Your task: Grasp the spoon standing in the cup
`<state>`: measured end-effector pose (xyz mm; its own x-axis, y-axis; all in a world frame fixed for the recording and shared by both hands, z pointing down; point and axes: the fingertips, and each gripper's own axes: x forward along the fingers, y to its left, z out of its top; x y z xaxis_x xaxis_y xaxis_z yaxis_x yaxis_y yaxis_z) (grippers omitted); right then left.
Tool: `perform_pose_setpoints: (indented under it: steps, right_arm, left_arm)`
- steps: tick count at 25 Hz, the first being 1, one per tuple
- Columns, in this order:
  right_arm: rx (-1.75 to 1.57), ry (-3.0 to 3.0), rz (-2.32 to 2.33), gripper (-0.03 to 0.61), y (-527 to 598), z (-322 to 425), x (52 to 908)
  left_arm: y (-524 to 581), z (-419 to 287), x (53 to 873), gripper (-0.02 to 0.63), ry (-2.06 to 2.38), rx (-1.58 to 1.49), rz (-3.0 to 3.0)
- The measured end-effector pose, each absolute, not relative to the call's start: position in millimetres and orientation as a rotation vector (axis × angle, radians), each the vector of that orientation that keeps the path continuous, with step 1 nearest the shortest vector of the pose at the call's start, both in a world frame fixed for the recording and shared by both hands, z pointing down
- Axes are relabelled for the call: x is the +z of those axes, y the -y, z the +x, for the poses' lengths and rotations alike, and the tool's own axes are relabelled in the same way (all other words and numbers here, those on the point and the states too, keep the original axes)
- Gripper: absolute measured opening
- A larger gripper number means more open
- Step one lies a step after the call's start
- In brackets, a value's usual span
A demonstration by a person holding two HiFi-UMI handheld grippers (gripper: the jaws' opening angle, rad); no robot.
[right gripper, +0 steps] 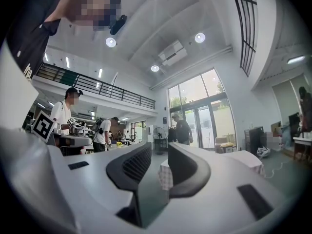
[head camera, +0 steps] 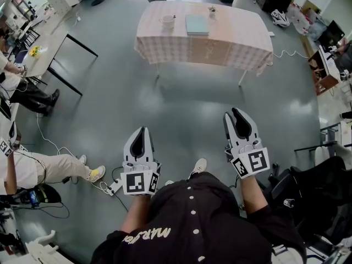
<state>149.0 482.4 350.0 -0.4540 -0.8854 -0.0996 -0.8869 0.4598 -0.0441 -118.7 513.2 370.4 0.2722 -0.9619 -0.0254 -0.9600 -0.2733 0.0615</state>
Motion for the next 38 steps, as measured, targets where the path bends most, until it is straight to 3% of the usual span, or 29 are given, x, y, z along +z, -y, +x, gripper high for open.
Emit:
perform_pose_setpoints:
  steps: [8, 29, 38]
  right_arm:
    - [-0.017, -2.590, -1.562, 0.229, -478.5, 148.1, 351.9]
    - [-0.013, -2.618, -1.545, 0.235, -426.5, 213.9, 361.8]
    - [-0.036, -2.620, -1.557, 0.235, -400.2, 220.5, 374.1]
  left_arm:
    - [-510.5, -118.2, 373.0, 0.011, 1.868, -0.079, 2.475]
    - [-467.3, -41.0, 378.3, 0.011, 1.888, -0.062, 2.446]
    - [-447.1, -46.0, 389.1, 0.011, 1.912, -0.030, 2.418]
